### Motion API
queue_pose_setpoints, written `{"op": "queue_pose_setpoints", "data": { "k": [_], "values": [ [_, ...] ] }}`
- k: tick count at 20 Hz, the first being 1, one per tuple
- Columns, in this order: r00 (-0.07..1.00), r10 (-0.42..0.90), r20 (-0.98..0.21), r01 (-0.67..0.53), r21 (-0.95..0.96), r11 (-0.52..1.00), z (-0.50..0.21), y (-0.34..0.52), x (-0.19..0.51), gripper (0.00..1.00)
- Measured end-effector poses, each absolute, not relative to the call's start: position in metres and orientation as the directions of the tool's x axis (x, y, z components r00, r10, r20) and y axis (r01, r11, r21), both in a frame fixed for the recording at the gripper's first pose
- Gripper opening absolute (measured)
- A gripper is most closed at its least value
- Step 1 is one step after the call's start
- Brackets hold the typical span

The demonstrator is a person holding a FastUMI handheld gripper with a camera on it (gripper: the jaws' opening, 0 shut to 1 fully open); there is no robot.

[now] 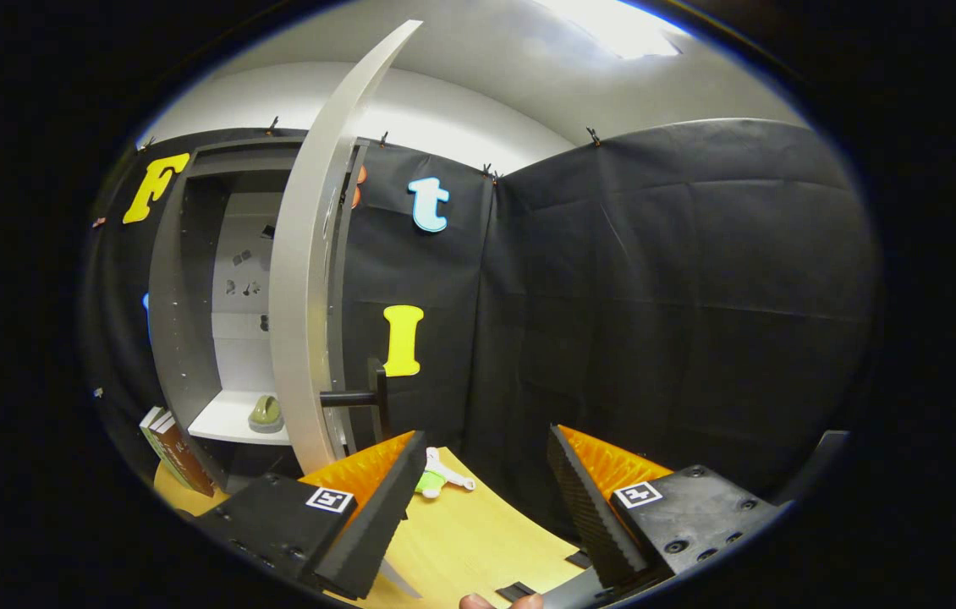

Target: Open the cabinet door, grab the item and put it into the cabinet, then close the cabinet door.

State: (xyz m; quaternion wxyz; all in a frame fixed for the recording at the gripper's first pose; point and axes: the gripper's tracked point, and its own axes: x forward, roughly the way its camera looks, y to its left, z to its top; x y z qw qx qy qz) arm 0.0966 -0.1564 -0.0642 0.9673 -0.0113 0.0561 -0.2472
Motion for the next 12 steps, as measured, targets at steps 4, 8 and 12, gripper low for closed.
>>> {"op": "queue_pose_setpoints", "data": {
  "k": [4,8,12],
  "values": [
    [0.867,-0.487,-0.109,0.486,-0.033,0.873,-0.064,-0.145,0.095,0.96],
    [0.872,-0.474,-0.118,0.476,-0.011,0.879,-0.065,-0.128,0.094,0.96],
    [0.887,-0.445,-0.121,0.446,-0.02,0.895,-0.063,-0.107,0.094,0.96]
  ]
}}
